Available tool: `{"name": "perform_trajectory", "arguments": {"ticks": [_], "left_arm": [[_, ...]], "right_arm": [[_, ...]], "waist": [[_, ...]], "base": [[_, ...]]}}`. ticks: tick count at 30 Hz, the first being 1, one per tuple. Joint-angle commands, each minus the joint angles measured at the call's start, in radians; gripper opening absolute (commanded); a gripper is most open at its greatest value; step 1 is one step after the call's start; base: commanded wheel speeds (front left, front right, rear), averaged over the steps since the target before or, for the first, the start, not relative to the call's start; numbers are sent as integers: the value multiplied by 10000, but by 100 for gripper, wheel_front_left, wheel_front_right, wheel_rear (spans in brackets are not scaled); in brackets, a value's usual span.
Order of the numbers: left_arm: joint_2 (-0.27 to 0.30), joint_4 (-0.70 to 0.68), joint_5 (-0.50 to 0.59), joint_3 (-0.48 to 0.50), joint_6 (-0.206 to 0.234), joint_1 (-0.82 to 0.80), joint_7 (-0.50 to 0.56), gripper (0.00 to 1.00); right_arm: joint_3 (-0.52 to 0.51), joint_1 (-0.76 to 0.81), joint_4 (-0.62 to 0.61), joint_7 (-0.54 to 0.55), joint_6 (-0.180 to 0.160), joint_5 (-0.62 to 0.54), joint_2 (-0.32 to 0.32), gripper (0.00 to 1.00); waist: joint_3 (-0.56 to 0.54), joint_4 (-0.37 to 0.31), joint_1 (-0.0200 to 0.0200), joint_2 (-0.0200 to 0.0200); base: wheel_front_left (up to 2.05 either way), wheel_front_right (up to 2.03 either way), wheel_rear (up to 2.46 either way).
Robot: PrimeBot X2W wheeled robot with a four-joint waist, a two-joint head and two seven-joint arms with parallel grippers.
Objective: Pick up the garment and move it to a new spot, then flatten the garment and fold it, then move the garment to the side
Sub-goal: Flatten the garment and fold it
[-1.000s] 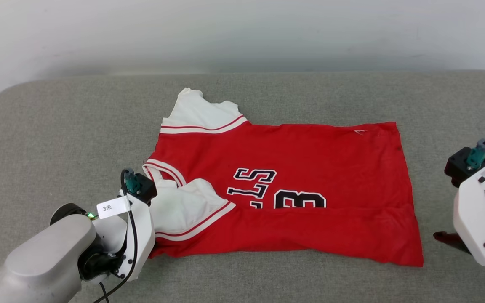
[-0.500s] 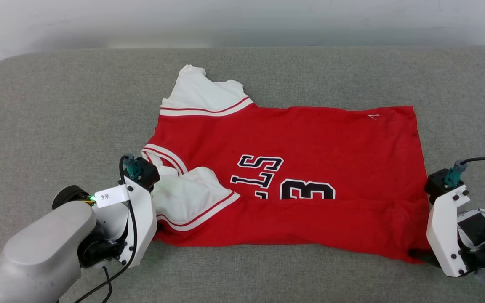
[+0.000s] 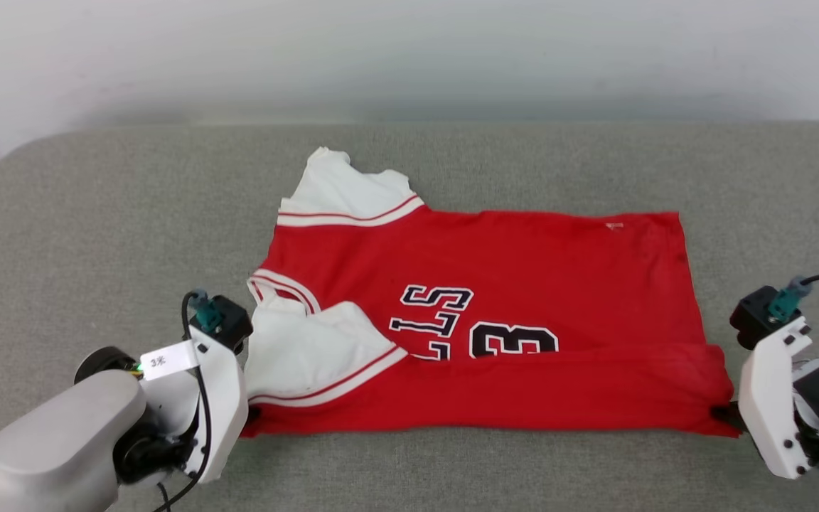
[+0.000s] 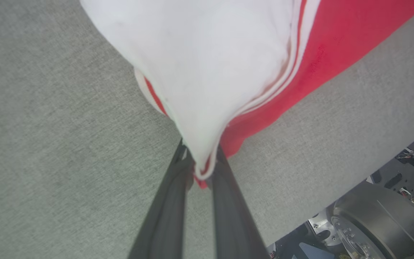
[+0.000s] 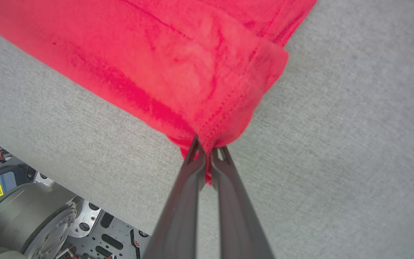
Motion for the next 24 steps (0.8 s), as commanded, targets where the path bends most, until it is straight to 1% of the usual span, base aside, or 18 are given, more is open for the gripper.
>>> {"name": "perform_trajectory", "arguments": {"ticks": [1,5,8,13,17,22,23,24], "left_arm": [[102,-82,-60,-29,2,187,-14,0],[508,-541,-232,-115,9,560,43,0],[713,-928,-362,-182,133,892,74,0],[880,-1388,-542,-351,369,1468,117,0],[889,-1545,-647,-409,546,1798,48,0],[815,-1343,-692,-432,639,1957,-3,0],[807,-1300,-612,-419,661,1926,-63,75],[801,-1284,-622,-369,678,1897,-134,100]], "right_arm": [[59,159,-129,-46,-4,94,-167,0],[35,528,-644,-192,-5,387,-817,0],[-69,972,-915,-269,-5,597,-1239,0],[-148,1886,-1279,-188,-5,888,-1595,0],[-154,2401,-1306,-168,-5,769,-1524,0],[-332,2566,-901,-400,-5,613,-999,0],[-392,2551,-826,-492,-5,562,-896,18],[-449,2519,-774,-608,-5,483,-811,100]], "waist": [[-247,-21,0,0],[-542,1,0,0],[-648,32,0,0],[-646,33,0,0],[-457,-9,0,0],[-278,-30,0,0],[-274,-25,0,0],[-294,-16,0,0]], "base": [[0,0,0],[0,0,0],[0,0,0],[0,0,0],[0,0,0],[0,0,0],[0,0,0],[0,0,0]]}}
